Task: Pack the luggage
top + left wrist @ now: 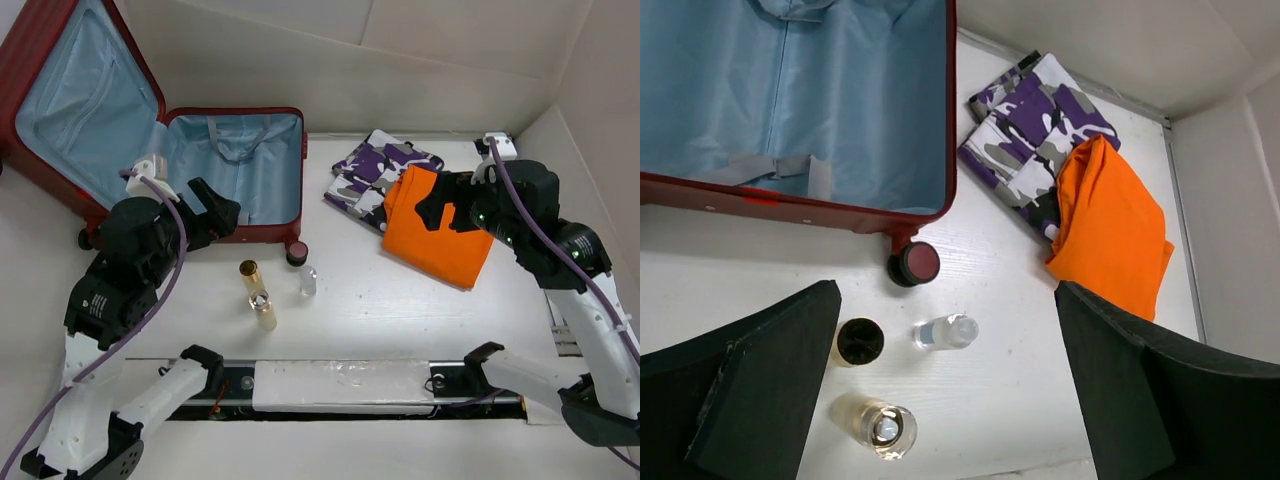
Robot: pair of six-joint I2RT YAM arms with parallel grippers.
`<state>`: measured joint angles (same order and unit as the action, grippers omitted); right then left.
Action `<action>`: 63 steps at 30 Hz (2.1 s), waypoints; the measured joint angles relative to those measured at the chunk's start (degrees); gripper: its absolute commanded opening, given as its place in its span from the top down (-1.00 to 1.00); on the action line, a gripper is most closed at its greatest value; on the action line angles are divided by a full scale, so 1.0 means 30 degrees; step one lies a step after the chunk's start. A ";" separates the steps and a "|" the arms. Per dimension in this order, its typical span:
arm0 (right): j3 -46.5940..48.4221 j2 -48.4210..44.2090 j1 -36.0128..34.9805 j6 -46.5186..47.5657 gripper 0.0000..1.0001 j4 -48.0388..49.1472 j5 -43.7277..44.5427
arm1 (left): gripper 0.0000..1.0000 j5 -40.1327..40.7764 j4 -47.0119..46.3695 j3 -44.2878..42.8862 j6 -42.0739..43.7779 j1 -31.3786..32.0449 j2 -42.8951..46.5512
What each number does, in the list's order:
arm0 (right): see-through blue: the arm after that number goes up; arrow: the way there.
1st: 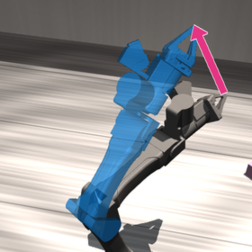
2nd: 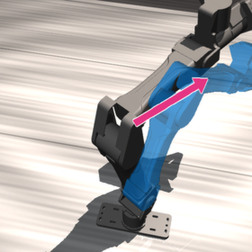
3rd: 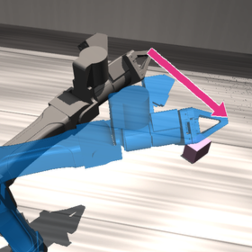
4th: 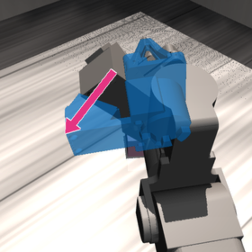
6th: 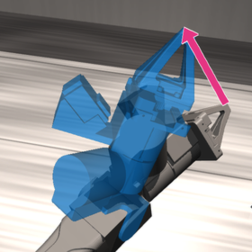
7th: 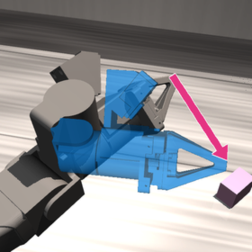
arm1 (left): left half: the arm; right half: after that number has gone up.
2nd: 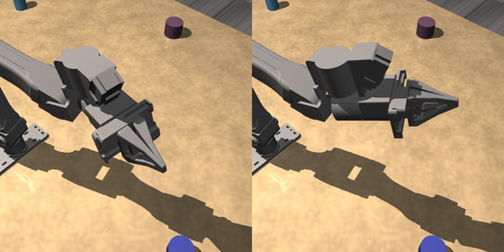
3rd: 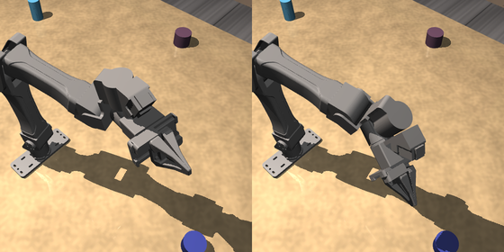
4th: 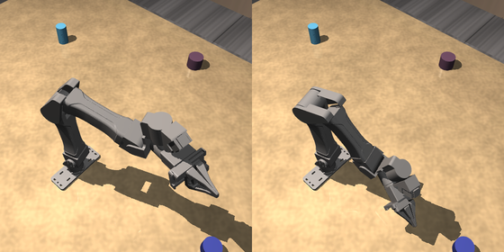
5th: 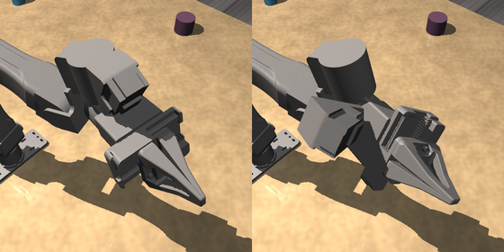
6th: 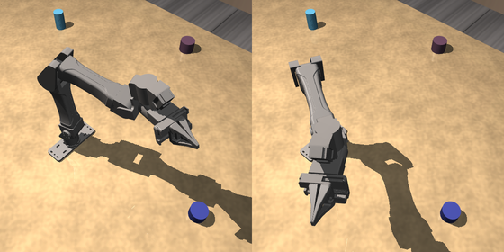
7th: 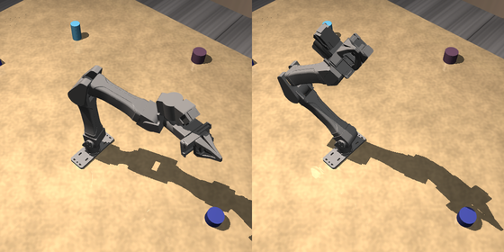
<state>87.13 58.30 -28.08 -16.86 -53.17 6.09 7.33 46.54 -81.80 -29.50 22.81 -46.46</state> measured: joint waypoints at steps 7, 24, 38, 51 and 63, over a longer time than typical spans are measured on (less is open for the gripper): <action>-0.1260 -0.0452 0.0000 0.0073 -0.40 0.0597 -0.1887 | -0.43 -0.0678 0.0109 0.0634 -0.0022 0.0000 -0.0175; -0.2783 0.0568 -0.1537 0.0204 -0.53 0.2266 -0.3752 | -0.52 -0.1122 0.3118 0.5282 -0.0692 0.0000 0.0831; -0.4248 0.0823 -0.3555 -0.0029 -0.53 0.2951 -0.3832 | -0.52 -0.2273 0.0692 0.7446 0.0058 0.0000 -0.2331; -0.4357 0.0823 -0.3847 -0.0182 -0.53 0.3031 -0.3548 | -0.39 -0.1093 -0.0153 0.8765 0.0699 0.0000 -0.3555; -0.4707 0.0816 -0.3905 -0.0233 -0.53 0.3264 -0.3461 | 0.02 -0.1282 -0.0925 0.9617 0.0962 0.0000 -0.3985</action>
<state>73.01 60.75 -39.79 -17.56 -43.38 -4.29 3.49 43.77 -52.95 -26.61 22.81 -58.41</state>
